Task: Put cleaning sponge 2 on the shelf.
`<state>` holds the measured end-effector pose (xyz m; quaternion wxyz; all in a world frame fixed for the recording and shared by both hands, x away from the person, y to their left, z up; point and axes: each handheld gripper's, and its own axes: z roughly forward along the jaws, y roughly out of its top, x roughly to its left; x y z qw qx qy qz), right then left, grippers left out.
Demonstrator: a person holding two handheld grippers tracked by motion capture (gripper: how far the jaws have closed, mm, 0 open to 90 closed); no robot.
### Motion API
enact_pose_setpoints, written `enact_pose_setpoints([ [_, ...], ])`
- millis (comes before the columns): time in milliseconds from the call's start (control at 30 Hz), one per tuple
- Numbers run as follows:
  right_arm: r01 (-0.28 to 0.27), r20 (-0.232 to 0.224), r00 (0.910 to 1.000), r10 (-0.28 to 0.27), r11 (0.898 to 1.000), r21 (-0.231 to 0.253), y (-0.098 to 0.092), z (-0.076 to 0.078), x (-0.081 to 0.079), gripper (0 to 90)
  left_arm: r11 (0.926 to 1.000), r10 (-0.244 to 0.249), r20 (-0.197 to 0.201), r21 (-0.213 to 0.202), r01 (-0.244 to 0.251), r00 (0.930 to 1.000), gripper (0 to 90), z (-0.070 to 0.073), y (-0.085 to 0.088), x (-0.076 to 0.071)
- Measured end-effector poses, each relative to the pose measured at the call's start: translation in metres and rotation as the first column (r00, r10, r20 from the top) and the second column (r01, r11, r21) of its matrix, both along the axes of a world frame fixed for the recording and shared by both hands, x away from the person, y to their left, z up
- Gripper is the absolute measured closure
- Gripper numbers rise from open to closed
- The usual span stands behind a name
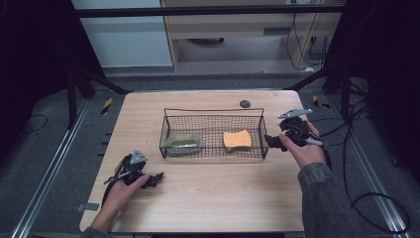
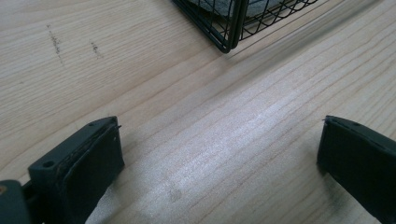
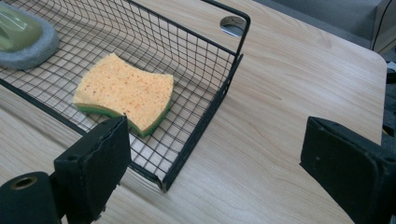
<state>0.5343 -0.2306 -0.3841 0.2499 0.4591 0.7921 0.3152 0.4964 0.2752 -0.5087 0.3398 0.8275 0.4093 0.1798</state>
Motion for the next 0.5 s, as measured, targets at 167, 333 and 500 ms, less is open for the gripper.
enact_pose_setpoints([
  [167, 0.01, 0.011, 0.9999, -0.01, 1.0, -0.001, -0.01, -0.007, -0.01, 9.0, 1.0, 0.0, 0.0, 0.0, 0.0, 1.0, 0.0, 0.0, 0.0, 0.0],
  [333, 0.014, 0.018, 0.9997, -0.014, 1.0, 0.01, -0.016, -0.015, -0.019, 9.4, 1.0, 0.0, 0.0, 0.0, 0.0, 1.0, 0.0, 0.0, 0.0, 0.0],
  [500, 0.044, 0.007, 0.999, -0.044, 0.998, 0.042, -0.025, -0.031, -0.031, 9.5, 1.0, 0.0, 0.0, 0.0, 0.0, 1.0, 0.0, 0.0, 0.0, 0.0],
])
